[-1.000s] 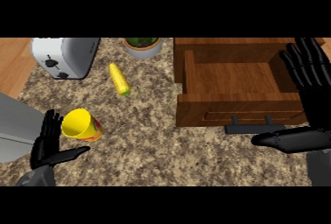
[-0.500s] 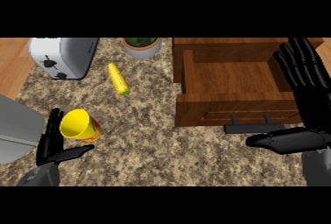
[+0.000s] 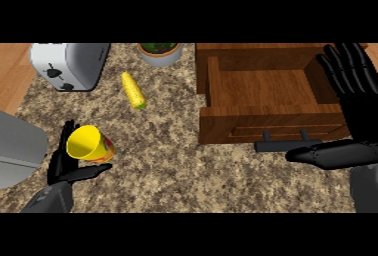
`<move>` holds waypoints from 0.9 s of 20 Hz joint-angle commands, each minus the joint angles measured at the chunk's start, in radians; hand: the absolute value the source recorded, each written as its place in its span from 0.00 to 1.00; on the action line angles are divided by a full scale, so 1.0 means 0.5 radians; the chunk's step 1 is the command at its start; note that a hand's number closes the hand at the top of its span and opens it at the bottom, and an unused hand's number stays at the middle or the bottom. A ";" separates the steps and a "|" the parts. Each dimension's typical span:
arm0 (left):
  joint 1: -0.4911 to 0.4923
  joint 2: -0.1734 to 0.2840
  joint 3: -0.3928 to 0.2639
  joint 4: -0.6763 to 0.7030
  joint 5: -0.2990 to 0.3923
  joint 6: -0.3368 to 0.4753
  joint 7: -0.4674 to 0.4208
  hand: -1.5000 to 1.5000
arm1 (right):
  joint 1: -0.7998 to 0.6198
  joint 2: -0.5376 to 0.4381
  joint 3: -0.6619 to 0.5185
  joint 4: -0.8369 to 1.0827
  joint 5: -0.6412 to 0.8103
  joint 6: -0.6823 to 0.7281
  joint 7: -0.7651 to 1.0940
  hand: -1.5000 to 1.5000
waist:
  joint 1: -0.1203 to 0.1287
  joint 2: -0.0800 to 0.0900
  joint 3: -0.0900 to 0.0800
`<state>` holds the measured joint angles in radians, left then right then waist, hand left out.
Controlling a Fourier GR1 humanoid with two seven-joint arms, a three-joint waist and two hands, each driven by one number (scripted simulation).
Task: Pick up the cup, place it into the drawer and close the drawer
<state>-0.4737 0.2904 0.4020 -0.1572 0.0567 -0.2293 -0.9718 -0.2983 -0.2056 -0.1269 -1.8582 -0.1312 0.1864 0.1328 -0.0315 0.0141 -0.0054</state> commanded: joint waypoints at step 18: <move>-0.054 -0.331 0.045 -0.242 -0.007 0.347 -0.624 1.00 | 0.031 -0.043 -0.091 0.032 -0.052 0.035 -0.026 0.00 | 0.019 -0.010 0.004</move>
<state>-0.5011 0.1695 0.4221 -0.2629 0.0414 0.0134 -1.1346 -0.2734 -0.2110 -0.1435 -1.8603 -0.1409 0.1971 0.1244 -0.0274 0.0102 -0.0028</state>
